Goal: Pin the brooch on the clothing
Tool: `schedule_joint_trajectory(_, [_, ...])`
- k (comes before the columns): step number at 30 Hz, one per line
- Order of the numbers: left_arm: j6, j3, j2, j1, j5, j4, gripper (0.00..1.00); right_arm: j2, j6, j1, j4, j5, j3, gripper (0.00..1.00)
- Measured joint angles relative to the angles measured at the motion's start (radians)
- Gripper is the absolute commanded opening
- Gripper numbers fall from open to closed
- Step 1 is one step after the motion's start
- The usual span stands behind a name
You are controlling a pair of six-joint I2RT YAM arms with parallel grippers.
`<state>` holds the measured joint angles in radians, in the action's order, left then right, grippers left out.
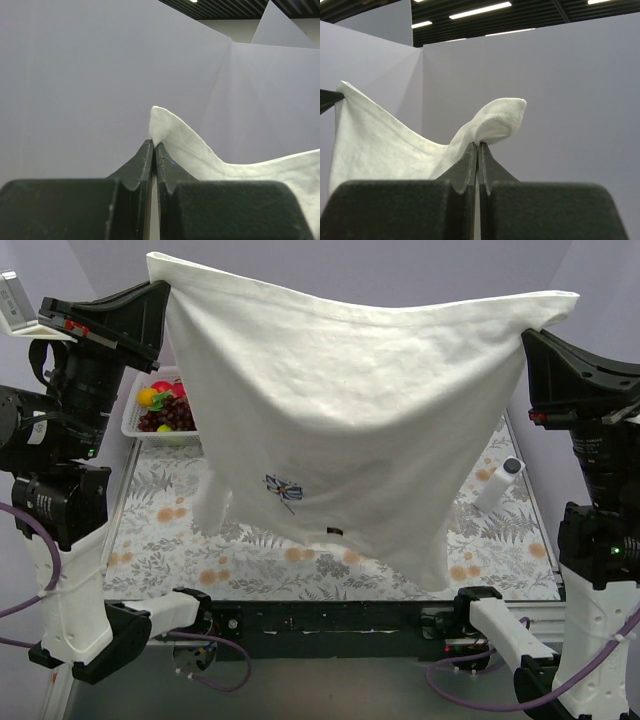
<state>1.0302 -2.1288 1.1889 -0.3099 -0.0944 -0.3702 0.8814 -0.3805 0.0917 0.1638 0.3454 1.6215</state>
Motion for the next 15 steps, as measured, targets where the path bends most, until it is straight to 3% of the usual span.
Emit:
schedule_joint_trajectory(8, [0.007,0.042,-0.038,0.0,-0.023,0.0,0.0,-0.067,0.014,0.0,0.056,0.0,-0.068,0.01])
schedule_joint_trajectory(15, [-0.02,0.146,-0.007,0.0,0.012,0.024,0.0,-0.004,0.021,0.0,0.078,-0.013,-0.155,0.01])
